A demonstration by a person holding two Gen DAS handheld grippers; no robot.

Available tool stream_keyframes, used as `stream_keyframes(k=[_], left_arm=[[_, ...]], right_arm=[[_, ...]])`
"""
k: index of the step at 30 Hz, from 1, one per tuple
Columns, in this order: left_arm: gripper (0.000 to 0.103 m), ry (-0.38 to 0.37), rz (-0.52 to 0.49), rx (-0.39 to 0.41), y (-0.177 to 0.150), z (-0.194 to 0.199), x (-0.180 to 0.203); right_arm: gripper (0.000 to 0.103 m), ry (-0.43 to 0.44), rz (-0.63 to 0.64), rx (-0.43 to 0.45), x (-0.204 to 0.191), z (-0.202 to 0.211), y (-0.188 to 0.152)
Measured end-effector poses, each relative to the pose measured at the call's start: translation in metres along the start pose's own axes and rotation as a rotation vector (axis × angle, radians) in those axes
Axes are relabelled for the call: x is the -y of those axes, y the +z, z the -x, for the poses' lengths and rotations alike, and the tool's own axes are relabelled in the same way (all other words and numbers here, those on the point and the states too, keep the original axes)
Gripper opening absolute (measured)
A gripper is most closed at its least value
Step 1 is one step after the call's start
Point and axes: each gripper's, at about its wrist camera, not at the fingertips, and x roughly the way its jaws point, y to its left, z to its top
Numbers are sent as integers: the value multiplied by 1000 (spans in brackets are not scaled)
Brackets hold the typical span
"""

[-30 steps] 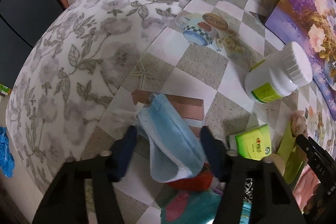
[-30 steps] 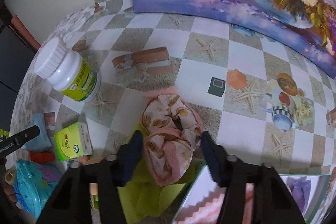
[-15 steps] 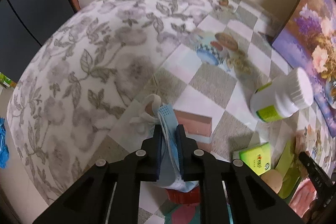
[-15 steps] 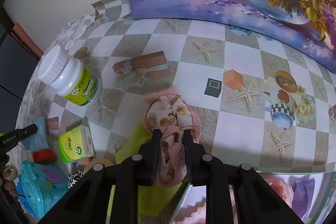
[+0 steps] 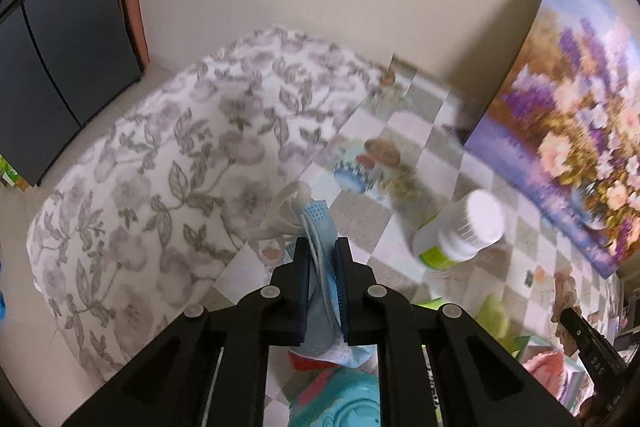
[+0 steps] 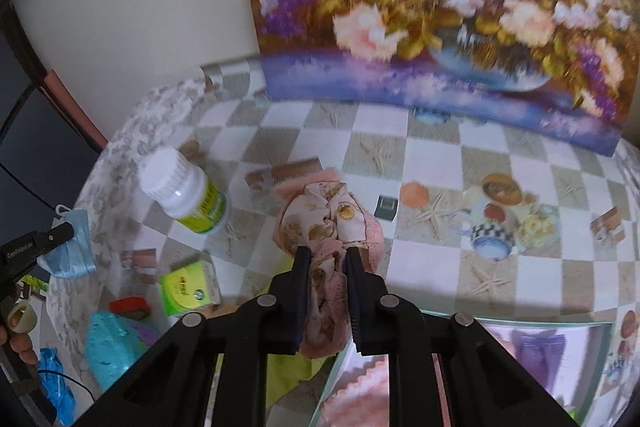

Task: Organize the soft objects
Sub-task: 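Carry the mask and floral cloth over the white tray and open both tools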

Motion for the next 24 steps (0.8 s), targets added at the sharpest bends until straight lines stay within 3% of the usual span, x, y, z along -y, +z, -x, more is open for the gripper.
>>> stream_keyframes(k=[11, 24], left_arm=[[12, -65, -75, 101, -13, 67, 37], [12, -175, -299, 144, -57, 121, 136]], right_arm=[[18, -46, -51, 34, 23, 61, -11], [18, -129, -148, 128, 86, 146, -35]])
